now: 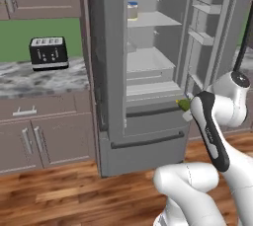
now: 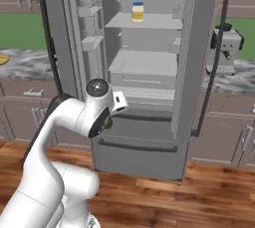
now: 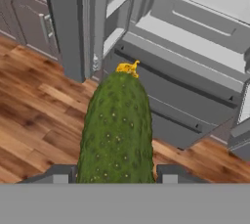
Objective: Pick cucumber from the fridge and place it on the plate on the counter.
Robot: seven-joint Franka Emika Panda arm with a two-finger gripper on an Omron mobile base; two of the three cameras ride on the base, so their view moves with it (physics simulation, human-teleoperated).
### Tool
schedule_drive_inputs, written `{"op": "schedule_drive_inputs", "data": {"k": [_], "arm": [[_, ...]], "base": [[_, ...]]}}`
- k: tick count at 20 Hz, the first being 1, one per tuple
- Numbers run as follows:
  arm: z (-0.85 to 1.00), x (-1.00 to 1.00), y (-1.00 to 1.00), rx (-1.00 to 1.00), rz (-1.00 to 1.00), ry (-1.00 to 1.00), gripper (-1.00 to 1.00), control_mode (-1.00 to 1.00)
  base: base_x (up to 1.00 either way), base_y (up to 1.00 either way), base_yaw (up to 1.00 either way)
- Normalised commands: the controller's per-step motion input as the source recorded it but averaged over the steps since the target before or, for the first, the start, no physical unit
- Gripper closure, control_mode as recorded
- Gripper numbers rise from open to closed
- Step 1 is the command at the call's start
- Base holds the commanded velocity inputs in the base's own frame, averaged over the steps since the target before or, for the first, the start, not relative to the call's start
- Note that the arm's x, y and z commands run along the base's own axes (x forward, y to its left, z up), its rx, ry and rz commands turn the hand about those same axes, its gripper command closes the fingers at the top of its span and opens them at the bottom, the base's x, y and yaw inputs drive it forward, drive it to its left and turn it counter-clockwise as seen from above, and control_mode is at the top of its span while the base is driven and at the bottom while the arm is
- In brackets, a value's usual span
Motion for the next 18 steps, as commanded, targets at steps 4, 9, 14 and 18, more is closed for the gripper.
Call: {"op": "schedule_drive_inputs", "data": {"k": [4,9,14,18], "arm": [[0.00,0.00,0.00,0.00,0.00,0.00,1.00,1.00],[0.00,0.00,0.00,0.00,0.00,0.00,1.00,1.00],[0.00,0.00,0.00,0.00,0.00,0.00,1.00,1.00],[0.00,0.00,0.00,0.00,0.00,0.00,1.00,1.00]], "base": [[-0.26,0.62,-0.11],[-0.22,0.67,-0.12],[-0.12,0.68,-0.12],[-0.05,0.73,-0.13]]}}
